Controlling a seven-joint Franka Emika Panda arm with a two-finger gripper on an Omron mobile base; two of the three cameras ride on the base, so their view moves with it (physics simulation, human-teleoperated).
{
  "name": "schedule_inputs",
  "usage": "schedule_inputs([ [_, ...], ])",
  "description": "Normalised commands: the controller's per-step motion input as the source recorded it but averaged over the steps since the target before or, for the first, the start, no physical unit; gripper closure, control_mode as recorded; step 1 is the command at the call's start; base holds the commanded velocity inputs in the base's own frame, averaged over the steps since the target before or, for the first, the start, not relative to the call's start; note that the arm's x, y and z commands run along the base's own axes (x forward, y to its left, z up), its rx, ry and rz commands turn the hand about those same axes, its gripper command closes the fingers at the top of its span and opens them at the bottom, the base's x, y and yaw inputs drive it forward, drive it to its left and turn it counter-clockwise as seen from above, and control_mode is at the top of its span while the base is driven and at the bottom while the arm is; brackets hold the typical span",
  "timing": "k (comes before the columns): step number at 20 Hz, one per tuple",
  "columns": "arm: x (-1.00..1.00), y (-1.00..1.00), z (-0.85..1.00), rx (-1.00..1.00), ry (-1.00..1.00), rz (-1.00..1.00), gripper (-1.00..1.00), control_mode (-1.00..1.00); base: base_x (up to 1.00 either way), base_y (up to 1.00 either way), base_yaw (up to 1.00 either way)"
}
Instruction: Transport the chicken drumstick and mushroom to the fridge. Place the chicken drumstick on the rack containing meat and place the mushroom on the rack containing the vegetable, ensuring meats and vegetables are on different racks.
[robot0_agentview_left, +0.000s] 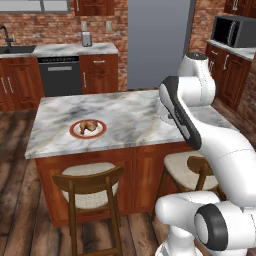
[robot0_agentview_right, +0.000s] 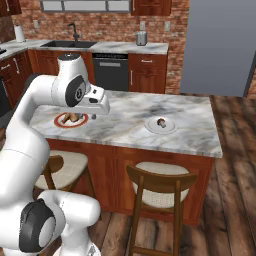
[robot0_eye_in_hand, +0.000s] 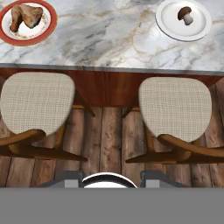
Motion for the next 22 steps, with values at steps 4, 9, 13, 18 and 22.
schedule_inputs([
  [4, -0.33, -0.01, 0.0, 0.0, -0.02, -0.01, -1.0, -1.0, 0.0, 0.0, 0.0],
  [9, -0.51, 0.0, -0.04, 0.0, 0.0, 0.0, -1.0, -1.0, 0.0, 0.0, 0.0],
  [13, -0.64, 0.0, 0.0, 0.0, -0.07, -0.02, -1.0, -1.0, 0.0, 0.0, 0.0],
  [18, -0.65, 0.0, 0.01, 0.01, -0.09, -0.07, -1.0, -1.0, 0.0, 0.0, 0.0],
  [22, -0.39, -0.02, 0.18, 0.0, -0.03, 0.0, -1.0, -1.0, 0.0, 0.0, 0.0],
])
